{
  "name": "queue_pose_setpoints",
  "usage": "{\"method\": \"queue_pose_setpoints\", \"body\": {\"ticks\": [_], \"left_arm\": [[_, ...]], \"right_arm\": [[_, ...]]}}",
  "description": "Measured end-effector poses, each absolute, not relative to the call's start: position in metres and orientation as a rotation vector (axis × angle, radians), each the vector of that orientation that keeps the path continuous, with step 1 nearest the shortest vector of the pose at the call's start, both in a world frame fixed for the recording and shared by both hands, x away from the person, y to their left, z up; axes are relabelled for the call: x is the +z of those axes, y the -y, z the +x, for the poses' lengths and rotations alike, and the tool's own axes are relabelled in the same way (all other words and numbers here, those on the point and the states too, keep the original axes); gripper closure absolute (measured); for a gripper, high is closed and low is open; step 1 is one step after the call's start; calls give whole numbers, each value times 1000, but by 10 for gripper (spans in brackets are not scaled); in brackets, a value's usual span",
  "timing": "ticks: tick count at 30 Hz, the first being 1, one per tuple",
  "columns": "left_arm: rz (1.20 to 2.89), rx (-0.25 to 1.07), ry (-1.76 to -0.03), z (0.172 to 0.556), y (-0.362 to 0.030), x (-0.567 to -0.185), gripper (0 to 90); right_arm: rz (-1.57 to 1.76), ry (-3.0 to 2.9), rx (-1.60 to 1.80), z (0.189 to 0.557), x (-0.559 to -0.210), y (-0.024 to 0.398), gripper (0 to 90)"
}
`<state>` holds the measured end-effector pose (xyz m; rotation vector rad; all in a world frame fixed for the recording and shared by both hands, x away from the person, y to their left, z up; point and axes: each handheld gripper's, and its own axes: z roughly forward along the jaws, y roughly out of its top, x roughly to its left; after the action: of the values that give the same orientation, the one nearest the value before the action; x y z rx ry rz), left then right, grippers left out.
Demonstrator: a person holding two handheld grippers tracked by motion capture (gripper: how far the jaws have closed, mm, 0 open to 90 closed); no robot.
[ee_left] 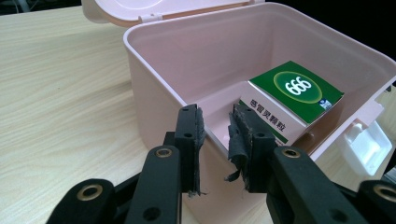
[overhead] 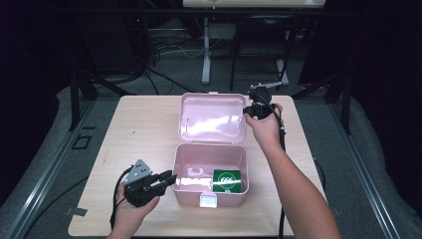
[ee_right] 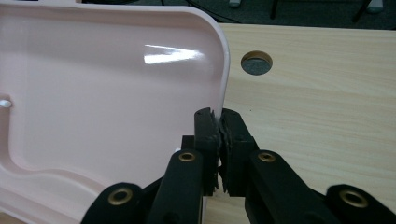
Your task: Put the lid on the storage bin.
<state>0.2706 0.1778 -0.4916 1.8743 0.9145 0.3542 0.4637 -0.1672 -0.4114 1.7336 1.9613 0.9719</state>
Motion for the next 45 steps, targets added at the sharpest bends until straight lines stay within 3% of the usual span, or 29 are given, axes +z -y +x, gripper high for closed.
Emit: {"method": "queue_pose_setpoints", "body": {"ticks": [45], "left_arm": [[1861, 369, -926, 270, -177, -492, 739]], "right_arm": [[1480, -1949, 1164, 397, -385, 179, 875]]}}
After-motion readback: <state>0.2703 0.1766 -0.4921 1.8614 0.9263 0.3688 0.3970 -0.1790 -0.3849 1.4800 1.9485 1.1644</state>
